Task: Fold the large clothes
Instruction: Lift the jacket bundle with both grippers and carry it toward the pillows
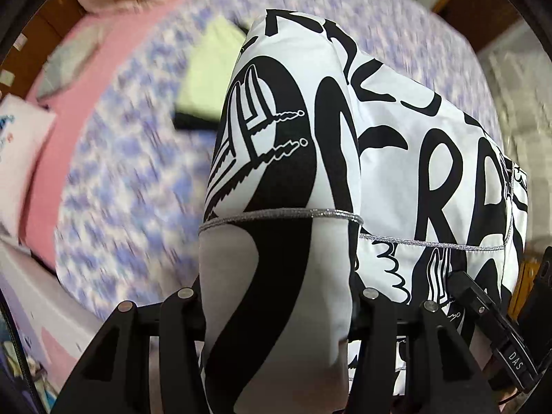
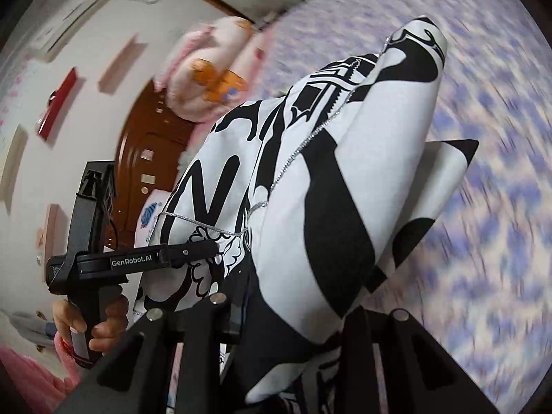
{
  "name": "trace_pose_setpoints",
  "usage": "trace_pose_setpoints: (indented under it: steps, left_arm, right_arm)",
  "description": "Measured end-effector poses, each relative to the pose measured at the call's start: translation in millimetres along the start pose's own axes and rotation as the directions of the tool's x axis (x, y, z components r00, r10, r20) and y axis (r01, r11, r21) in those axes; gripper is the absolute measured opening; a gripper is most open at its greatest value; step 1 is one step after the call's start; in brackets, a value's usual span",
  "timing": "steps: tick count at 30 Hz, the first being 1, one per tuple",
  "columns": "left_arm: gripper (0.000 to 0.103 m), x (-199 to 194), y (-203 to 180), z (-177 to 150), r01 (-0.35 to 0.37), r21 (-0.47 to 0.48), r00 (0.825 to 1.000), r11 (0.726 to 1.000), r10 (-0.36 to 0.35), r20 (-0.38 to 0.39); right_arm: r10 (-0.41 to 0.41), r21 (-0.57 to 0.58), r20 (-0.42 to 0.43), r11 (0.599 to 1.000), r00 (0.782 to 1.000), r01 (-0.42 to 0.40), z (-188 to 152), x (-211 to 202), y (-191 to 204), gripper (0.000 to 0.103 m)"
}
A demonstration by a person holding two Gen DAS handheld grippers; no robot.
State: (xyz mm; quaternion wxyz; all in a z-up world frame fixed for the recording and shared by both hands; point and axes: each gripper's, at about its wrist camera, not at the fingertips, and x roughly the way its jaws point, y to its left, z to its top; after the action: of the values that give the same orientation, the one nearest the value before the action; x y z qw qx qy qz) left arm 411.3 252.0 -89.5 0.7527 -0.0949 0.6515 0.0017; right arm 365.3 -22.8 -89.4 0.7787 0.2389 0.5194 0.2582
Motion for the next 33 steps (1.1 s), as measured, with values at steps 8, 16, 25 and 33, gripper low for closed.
trace_pose_setpoints:
  steps: [8, 16, 25, 33]
  left_arm:
    - [0.049, -26, 60, 113, 0.013, -0.045, 0.975, 0.999, -0.003, 0.221]
    - [0.049, 32, 110, 203, 0.063, -0.073, 0.951, 0.995, -0.037, 0.307]
    - [0.049, 197, 148, 252, 0.113, -0.103, 0.974, 0.988, -0.09, 0.208]
    - [0.063, 238, 165, 234, 0.187, -0.029, 0.932, 0.982, -0.168, 0.322]
  right_arm:
    - [0.068, -0.158, 0.115, 0.986, 0.991, -0.049, 102, 70, 46, 0.023]
    - [0.106, -0.226, 0.148, 0.972, 0.983, -0.071, 179, 174, 33, 0.023]
    - [0.02, -0.142, 0.058, 0.99, 0.998, -0.011, 187, 300, -58, 0.023]
    - [0.066, -0.06, 0.04, 0.996, 0.997, -0.063, 178, 334, -116, 0.026]
